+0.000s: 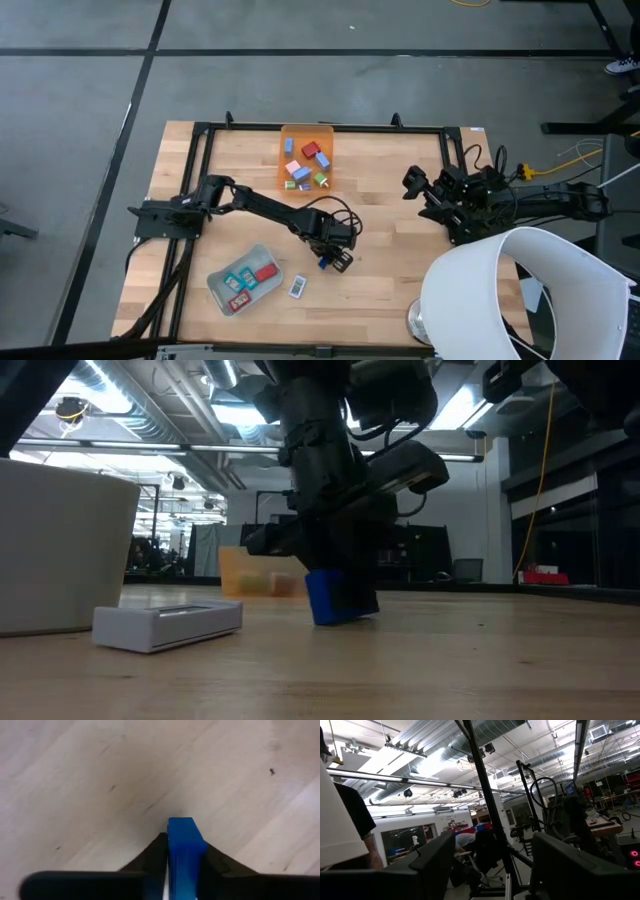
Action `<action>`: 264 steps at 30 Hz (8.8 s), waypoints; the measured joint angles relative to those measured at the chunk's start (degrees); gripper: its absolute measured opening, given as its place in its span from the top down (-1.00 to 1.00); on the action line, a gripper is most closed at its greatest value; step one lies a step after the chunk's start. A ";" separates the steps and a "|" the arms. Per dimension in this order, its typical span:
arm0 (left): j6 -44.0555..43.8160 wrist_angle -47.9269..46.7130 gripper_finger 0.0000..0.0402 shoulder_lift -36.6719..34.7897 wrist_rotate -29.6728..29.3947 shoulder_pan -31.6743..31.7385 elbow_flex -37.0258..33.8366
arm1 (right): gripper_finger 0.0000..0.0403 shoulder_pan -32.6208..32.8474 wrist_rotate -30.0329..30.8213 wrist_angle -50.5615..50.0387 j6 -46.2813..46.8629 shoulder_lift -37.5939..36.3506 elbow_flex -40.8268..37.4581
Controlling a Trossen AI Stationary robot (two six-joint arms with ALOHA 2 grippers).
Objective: Pick & Place Office items
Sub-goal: Put the dark blue digital clock into the gray bin, then adjust the gray bin, then put the white digital clock into the gray bin
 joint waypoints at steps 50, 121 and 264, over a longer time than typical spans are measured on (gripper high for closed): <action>-18.67 -22.51 0.77 -38.73 -29.80 -29.38 -11.33 | -0.30 -0.97 -0.22 0.38 -1.53 0.00 0.00; 4.01 12.49 0.01 -25.22 -2.02 -8.58 -32.44 | -0.30 -1.12 6.18 -1.29 -2.97 0.46 -0.01; -16.58 -19.11 0.25 -31.80 -41.77 -18.93 -2.51 | -0.30 -1.15 3.19 -7.74 -1.07 0.44 -0.01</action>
